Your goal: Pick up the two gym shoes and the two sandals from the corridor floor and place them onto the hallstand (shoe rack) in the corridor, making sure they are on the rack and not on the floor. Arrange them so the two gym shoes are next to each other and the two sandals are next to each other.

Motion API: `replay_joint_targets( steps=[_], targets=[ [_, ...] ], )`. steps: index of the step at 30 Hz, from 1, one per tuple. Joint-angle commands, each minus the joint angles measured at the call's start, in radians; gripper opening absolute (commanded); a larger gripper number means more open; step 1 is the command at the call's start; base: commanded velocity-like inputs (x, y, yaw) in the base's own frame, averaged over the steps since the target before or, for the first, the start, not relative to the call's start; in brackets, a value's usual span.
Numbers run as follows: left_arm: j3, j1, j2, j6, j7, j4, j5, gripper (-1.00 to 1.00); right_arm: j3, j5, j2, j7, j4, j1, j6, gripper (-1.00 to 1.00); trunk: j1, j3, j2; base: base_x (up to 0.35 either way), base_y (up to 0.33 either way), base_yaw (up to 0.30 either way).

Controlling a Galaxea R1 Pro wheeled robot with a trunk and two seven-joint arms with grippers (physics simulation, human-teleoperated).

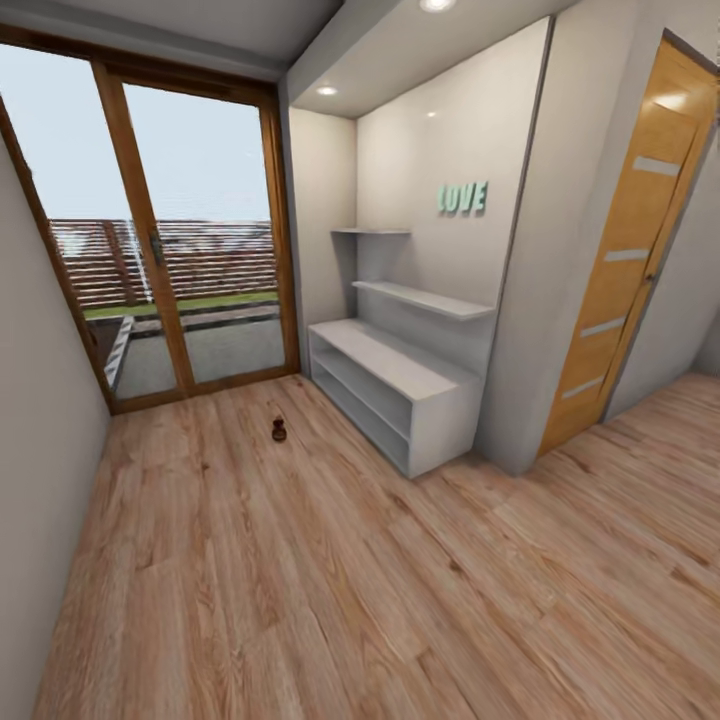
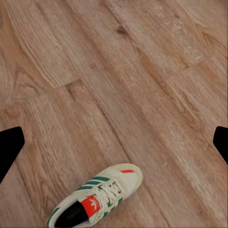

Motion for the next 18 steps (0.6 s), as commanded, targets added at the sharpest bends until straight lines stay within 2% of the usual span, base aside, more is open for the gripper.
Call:
replay_joint_targets(
  steps=[1,11,18],
  targets=[
    [-0.002,0.0,0.0,-0.003,0.0,0.001,0.008,1.0,0.001,0.0,0.0,-0.002,0.0,-0.001,-0.003,1.0,0.001,0.0,0.0,0.29,0.215,-0.174],
    [-0.001,0.0,0.0,-0.003,0.0,0.001,0.008,1.0,0.001,-0.001,-0.001,-0.001,0.0,-0.001,-0.003,1.0,0.001,0.01,0.0,0.246,0.24,-0.213],
    [-0.001,0.0,-0.001,-0.003,0.0,0.001,0.007,1.0,0.001,-0.001,0.0,-0.001,0.0,-0.001,-0.003,1.0,0.001,0.018,0.0,0.066,0.076,-0.232]
  ],
)
